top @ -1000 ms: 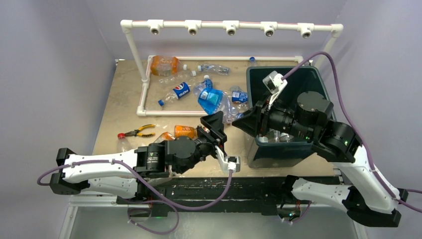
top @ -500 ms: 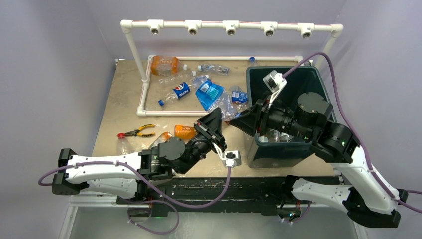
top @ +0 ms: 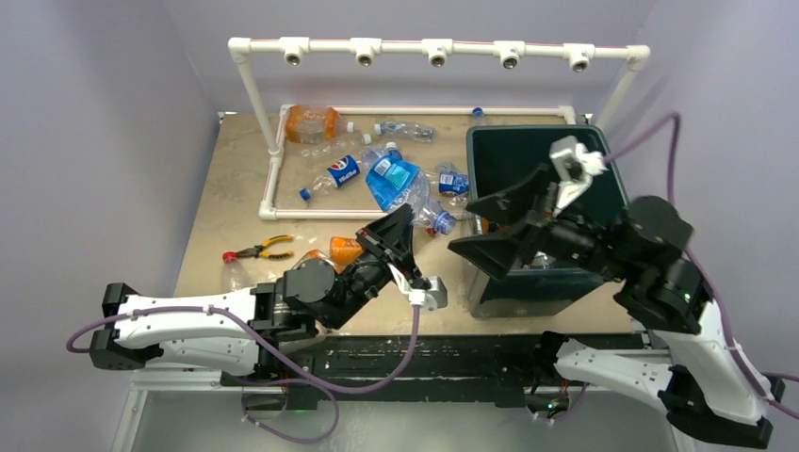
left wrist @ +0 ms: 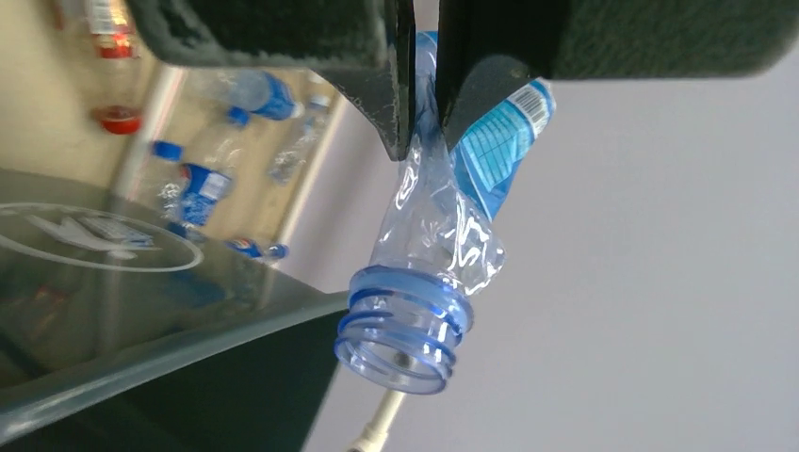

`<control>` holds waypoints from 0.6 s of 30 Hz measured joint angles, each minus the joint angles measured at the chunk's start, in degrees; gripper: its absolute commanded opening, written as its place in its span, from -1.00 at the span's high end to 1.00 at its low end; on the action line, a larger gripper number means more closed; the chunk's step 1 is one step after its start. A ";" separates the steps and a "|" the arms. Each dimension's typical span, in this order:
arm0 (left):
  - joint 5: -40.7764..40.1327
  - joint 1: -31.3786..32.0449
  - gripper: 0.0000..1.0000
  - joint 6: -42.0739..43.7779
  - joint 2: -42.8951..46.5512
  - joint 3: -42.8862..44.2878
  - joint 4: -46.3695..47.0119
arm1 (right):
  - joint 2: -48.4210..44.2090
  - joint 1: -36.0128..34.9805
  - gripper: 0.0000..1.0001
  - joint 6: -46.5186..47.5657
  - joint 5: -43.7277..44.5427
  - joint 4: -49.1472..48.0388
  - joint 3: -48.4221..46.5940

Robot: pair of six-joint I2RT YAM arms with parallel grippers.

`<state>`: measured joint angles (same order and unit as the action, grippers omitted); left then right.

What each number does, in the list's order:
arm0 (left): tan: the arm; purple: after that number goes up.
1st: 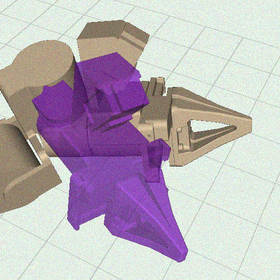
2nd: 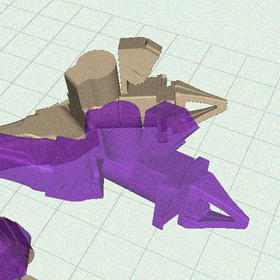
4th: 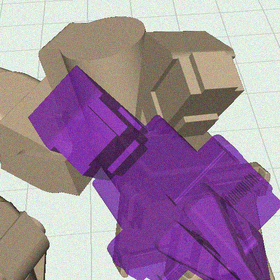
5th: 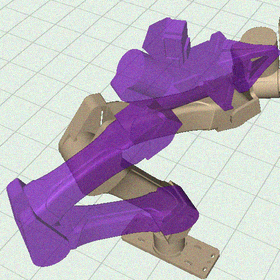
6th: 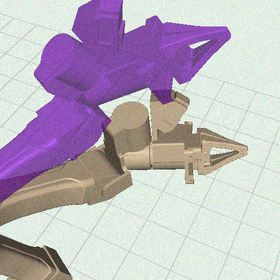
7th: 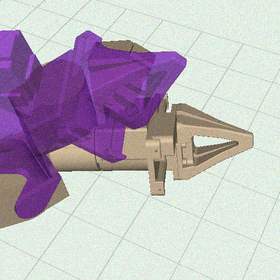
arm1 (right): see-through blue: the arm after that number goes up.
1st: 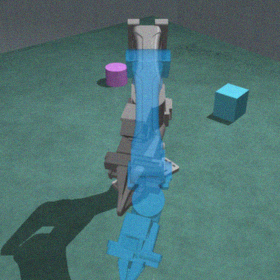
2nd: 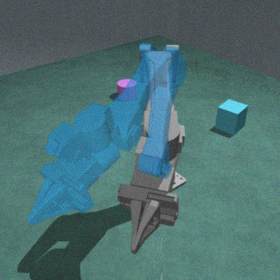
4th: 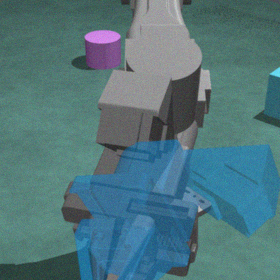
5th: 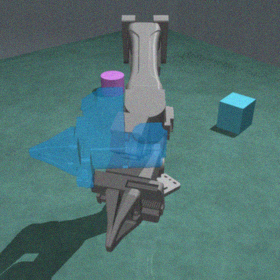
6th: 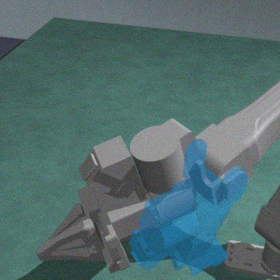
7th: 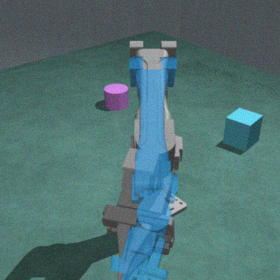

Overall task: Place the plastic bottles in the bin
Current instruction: Place the plastic bottle in the trash bin.

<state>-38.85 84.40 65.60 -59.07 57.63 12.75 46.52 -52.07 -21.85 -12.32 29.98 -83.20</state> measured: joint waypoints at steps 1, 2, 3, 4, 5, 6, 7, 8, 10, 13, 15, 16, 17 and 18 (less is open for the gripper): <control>0.11 -0.02 1.00 -3.39 0.50 0.59 -1.90 | -1.22 0.00 -0.83 0.44 0.50 -1.22 0.72; 0.42 -0.02 1.00 -6.80 1.01 1.20 -3.72 | -3.02 0.00 -0.82 1.03 0.98 -3.23 2.05; 1.07 -0.02 1.00 -10.97 1.73 2.03 -5.49 | -4.85 0.00 -0.81 1.68 1.42 -5.16 3.67; 1.99 0.00 1.00 -15.28 2.67 2.84 -7.04 | -6.95 0.00 -0.80 2.32 1.90 -6.86 5.16; 3.13 0.00 1.00 -19.63 3.80 3.63 -8.44 | -8.81 0.00 -0.78 2.91 2.19 -8.72 6.47; 4.42 -0.02 1.00 -24.00 5.09 4.39 -9.64 | -10.10 0.00 -0.78 3.41 2.25 -10.23 7.30; 5.44 -0.02 1.00 -27.54 6.16 5.09 -10.62 | -11.28 0.00 -0.77 4.00 2.19 -12.07 7.96; 6.97 -0.02 1.00 -32.00 7.37 6.12 -11.80 | -11.89 0.00 -0.76 4.50 1.97 -13.70 8.24; 10.05 -0.02 1.00 -40.24 8.96 8.74 -14.01 | -11.98 0.00 -0.75 5.42 0.63 -17.51 8.50; 14.56 -0.02 1.00 -50.34 8.46 13.60 -17.29 | -10.93 0.00 -0.75 5.88 -1.57 -21.81 9.70; 17.27 -0.07 1.00 -55.04 6.58 16.72 -19.15 | -9.92 0.00 -0.74 5.90 -2.91 -23.23 10.19; 19.17 -0.39 1.00 -57.64 5.20 18.21 -20.33 | -9.18 0.00 -0.73 5.92 -3.87 -23.98 10.19; 21.22 -0.87 1.00 -59.84 3.80 19.50 -21.40 | -8.35 0.00 -0.73 5.92 -4.55 -24.81 10.19; 22.88 -1.51 1.00 -61.59 2.62 20.33 -22.03 | -7.74 0.00 -0.73 5.90 -5.35 -25.40 10.21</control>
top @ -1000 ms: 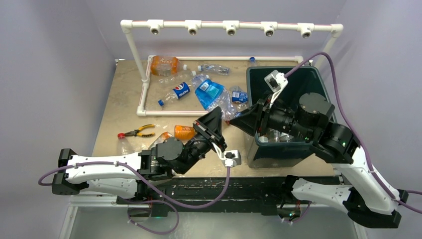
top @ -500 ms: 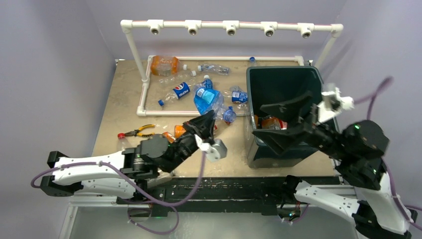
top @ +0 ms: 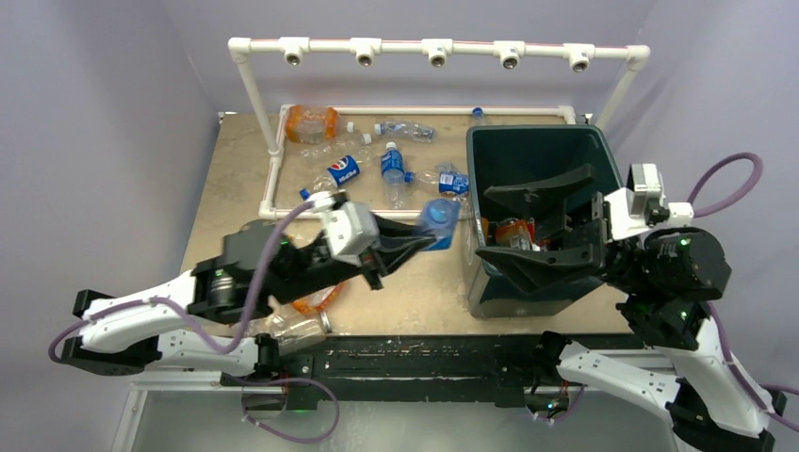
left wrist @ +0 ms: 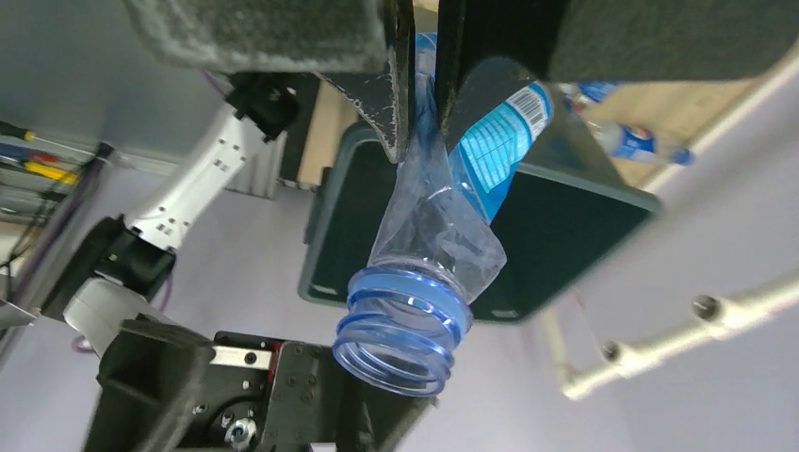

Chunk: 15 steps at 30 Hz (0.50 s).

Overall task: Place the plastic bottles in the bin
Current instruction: Place the plastic bottle in the trash bin.

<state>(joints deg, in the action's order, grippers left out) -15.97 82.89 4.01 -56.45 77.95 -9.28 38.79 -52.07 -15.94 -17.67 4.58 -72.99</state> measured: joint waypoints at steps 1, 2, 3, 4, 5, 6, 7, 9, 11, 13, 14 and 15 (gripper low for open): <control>2.62 -1.20 1.00 -2.03 -1.31 0.94 -0.85 | 0.68 0.00 -0.73 -0.07 -0.72 -0.79 0.04; 5.33 -2.80 1.00 -4.07 -2.89 1.57 -1.60 | 1.27 0.00 -0.74 -0.11 -1.60 -1.66 0.13; 7.43 -4.39 1.00 -5.64 -4.09 1.81 -2.19 | 1.66 0.00 -0.74 -0.13 -2.25 -2.34 0.28; 10.86 -6.95 1.00 -7.98 -5.60 1.88 -3.13 | 2.03 0.00 -0.74 -0.15 -2.99 -2.95 0.37; 12.44 -8.50 1.00 -9.25 -6.47 1.88 -3.78 | 2.27 0.00 -0.74 -0.20 -3.50 -3.43 0.37; 13.99 -9.86 1.00 -10.54 -7.30 1.88 -4.50 | 2.45 0.00 -0.73 -0.20 -4.09 -4.04 0.37; 15.43 -11.23 1.00 -12.00 -8.09 1.88 -5.29 | 2.54 0.00 -0.72 -0.15 -4.46 -4.48 0.35; 17.25 -11.98 1.00 -13.57 -8.48 1.88 -5.77 | 2.62 0.00 -0.69 0.00 -4.66 -4.79 0.13; 18.93 -11.98 1.00 -14.86 -8.41 1.88 -5.53 | 3.23 0.00 -0.68 0.37 -4.66 -4.66 -0.81; 20.17 -11.96 1.00 -15.69 -8.26 1.88 -4.94 | 3.80 0.00 -0.68 0.87 -4.24 -4.42 -1.75; 20.46 -11.96 1.00 -16.00 -8.20 1.88 -4.90 | 3.98 0.00 -0.68 1.09 -3.85 -4.11 -1.97; 20.68 -11.96 1.00 -16.33 -8.13 1.88 -4.87 | 3.98 -0.02 -0.68 1.46 -2.97 -3.54 -1.99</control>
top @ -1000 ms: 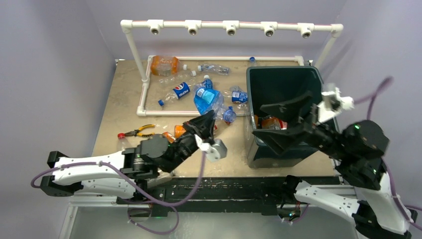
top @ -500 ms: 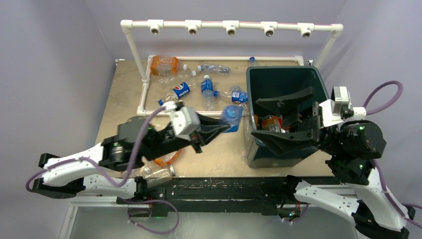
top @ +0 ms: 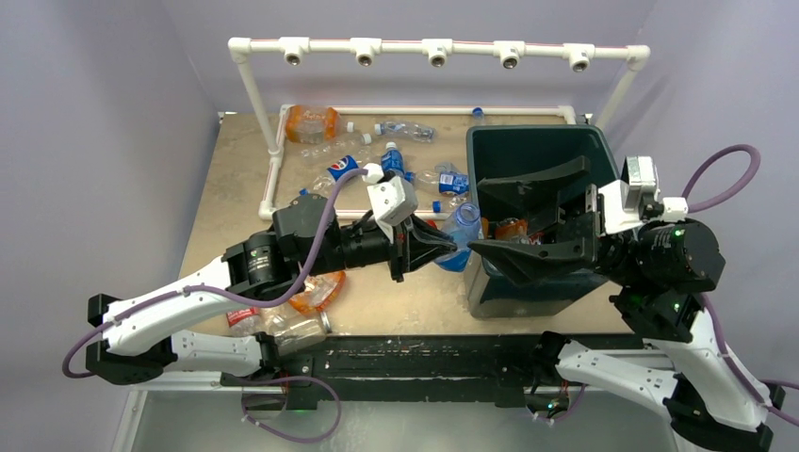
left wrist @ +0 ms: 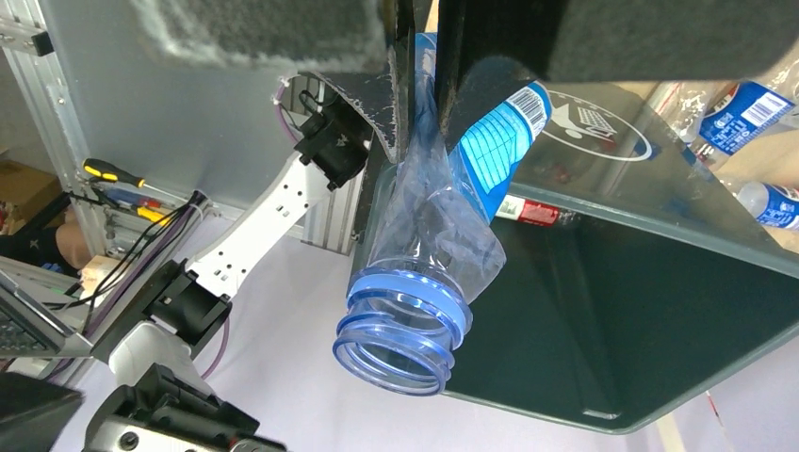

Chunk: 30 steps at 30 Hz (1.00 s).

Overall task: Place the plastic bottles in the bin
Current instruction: Place the plastic bottle in the trash bin.

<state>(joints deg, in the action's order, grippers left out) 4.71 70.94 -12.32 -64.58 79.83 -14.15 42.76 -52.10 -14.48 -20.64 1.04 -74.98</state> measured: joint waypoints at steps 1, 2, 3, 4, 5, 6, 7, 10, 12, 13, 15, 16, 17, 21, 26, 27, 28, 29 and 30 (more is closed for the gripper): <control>0.17 0.00 1.00 -0.24 0.09 0.00 0.07 | 0.00 0.02 -0.68 0.24 0.61 0.61 0.00; 0.33 0.00 1.00 -0.52 0.17 0.00 0.24 | 0.00 0.02 -0.68 0.52 1.64 1.29 -0.02; 0.50 0.00 1.00 -0.66 0.24 0.00 0.37 | 0.04 0.02 -0.67 0.72 2.43 1.99 -0.02; 0.63 0.00 1.00 -0.70 0.33 0.00 0.48 | 0.13 0.02 -0.64 0.87 3.28 2.51 -0.07; 0.72 0.00 1.00 -0.74 0.42 0.00 0.70 | 0.37 0.02 -0.60 1.07 3.89 3.10 -0.17; 0.85 0.00 1.00 -0.81 0.52 0.00 1.03 | 0.81 0.02 -0.56 1.18 4.76 3.93 -0.50; 0.90 0.00 1.00 -0.85 0.63 0.00 1.29 | 1.31 0.02 -0.53 1.29 5.27 4.61 -0.87; 1.05 0.00 1.00 -1.18 0.96 0.00 1.66 | 3.04 0.02 -0.42 1.36 6.38 5.92 -1.66; 1.07 0.00 1.00 -1.27 1.07 0.00 1.90 | 4.02 0.02 -0.37 1.40 6.67 6.58 -1.84; 1.07 0.00 1.00 -1.51 1.07 0.00 2.08 | 4.57 0.02 -0.35 1.38 6.69 7.21 -1.84; 1.05 0.00 1.00 -1.64 1.09 0.00 2.23 | 5.31 0.02 -0.26 1.38 6.67 7.96 -1.86; 1.05 0.00 1.00 -1.64 1.14 0.00 2.27 | 5.70 0.02 -0.17 1.40 6.62 8.37 -1.92; 0.98 0.00 1.00 -1.66 1.18 0.00 2.27 | 6.03 0.02 -0.07 1.36 6.60 8.59 -1.95; -0.24 -0.17 1.00 -1.70 1.38 -0.04 2.05 | 6.80 -0.15 0.44 0.98 5.92 8.57 -2.29; -0.68 -0.17 -0.22 -1.95 2.21 -1.18 2.58 | 6.75 -0.31 1.00 1.22 6.05 8.63 -2.29; -0.96 -0.15 -0.45 -1.18 2.64 -1.68 2.71 | 6.73 -0.28 1.00 1.14 6.14 8.72 -2.29; -1.38 -0.13 -0.75 -1.40 3.63 -2.75 3.08 | 6.71 -0.28 1.00 1.07 6.25 8.76 -2.29; -1.77 -0.04 -0.86 -1.20 4.48 -3.54 3.19 | 6.62 -0.22 1.00 1.05 6.34 8.72 -2.29; -2.73 -0.04 -0.89 -1.05 5.70 -4.66 3.67 | 6.49 -0.17 1.00 1.05 6.47 8.70 -2.29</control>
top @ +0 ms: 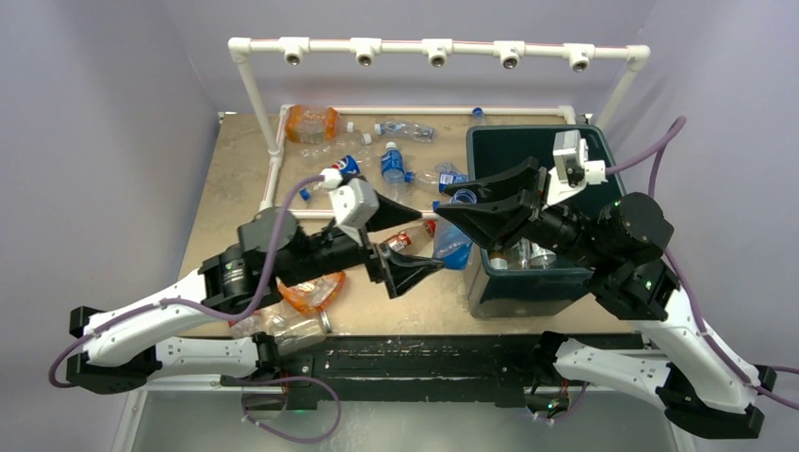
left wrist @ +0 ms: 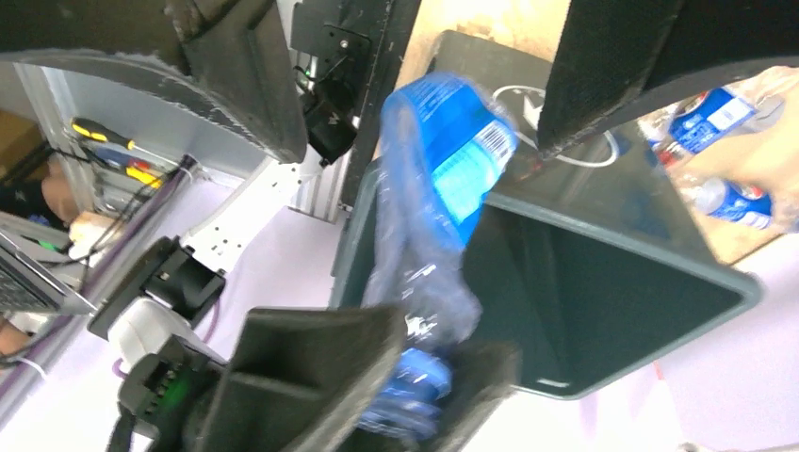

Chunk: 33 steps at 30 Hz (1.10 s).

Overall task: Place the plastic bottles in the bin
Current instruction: Place the plastic bottle in the trash bin.

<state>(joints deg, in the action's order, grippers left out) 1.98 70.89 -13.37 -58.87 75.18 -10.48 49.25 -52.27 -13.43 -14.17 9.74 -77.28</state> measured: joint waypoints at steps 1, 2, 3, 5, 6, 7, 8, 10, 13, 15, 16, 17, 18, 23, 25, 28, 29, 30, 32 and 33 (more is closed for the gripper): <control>-1.25 0.00 -0.92 0.09 1.46 -1.25 0.37 | -0.31 0.04 1.00 0.02 0.24 0.02 0.00; -2.71 0.00 -0.94 0.26 2.99 -2.47 0.70 | -0.61 0.04 1.00 0.09 0.52 0.07 -0.13; -4.55 0.00 -0.96 0.48 4.83 -3.80 1.01 | -0.90 0.04 1.00 0.22 1.18 0.15 -0.57; -8.68 0.00 -0.98 0.96 8.85 -6.36 1.64 | -1.05 0.04 1.00 0.72 2.80 0.17 -2.67; -10.38 0.00 -0.98 1.09 10.58 -7.32 1.90 | -1.03 0.04 1.00 0.92 3.50 0.13 -3.96; -12.70 0.00 -0.98 1.46 12.83 -8.55 2.27 | -1.01 0.04 1.00 1.16 4.59 -0.13 -5.62; -14.21 0.00 -0.98 1.64 14.32 -9.25 2.34 | -1.01 0.04 1.00 1.42 5.66 -0.39 -7.39; -17.70 0.00 -0.99 2.10 17.68 -10.75 2.71 | -0.83 0.04 1.00 2.21 7.91 -1.14 -10.64; -21.62 0.00 -0.99 2.47 20.87 -12.22 3.37 | -0.42 0.04 1.00 4.35 14.32 -2.05 -15.91; -24.41 0.00 -0.98 2.49 21.75 -13.31 3.48 | 0.20 0.04 1.00 6.75 22.05 -2.56 -18.62; -25.83 0.00 -0.98 2.51 21.86 -13.97 3.39 | 0.26 0.04 1.00 7.85 25.70 -3.15 -18.64; -27.06 0.00 -0.98 2.51 21.84 -14.47 3.10 | 0.26 0.04 1.00 9.33 30.14 -3.85 -17.86; -28.89 0.00 -0.99 2.51 21.75 -15.23 2.43 | 0.20 0.04 1.00 10.78 34.71 -4.76 -16.06; -37.16 0.00 -0.99 2.56 21.22 -17.70 -1.64 | 0.02 0.09 1.00 13.97 51.30 -5.70 -2.54; -40.37 0.00 -0.99 2.71 21.27 -18.62 -2.64 | 0.15 0.09 1.00 13.42 55.36 -4.09 2.16; -45.24 0.00 -0.99 3.28 21.81 -20.90 -3.28 | -0.28 0.09 1.00 11.28 58.90 -1.31 6.21; -46.34 0.00 -0.99 3.48 22.12 -21.77 -3.39 | -0.87 0.09 1.00 10.29 59.98 -0.31 7.04; -47.56 0.00 -0.99 3.50 22.53 -22.95 -3.43 | -1.62 0.09 1.00 9.20 60.83 0.46 7.63; -49.59 0.00 -0.99 3.48 23.32 -25.42 -3.48 | -3.23 0.09 1.00 7.10 62.03 1.77 8.28; -50.60 0.00 -0.99 3.43 23.69 -26.88 -3.54 | -4.17 0.09 1.00 6.05 62.69 2.38 8.61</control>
<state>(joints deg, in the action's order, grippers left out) -48.62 70.89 -9.93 -35.18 48.29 -14.02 45.08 -52.18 -7.38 48.51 12.12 -68.66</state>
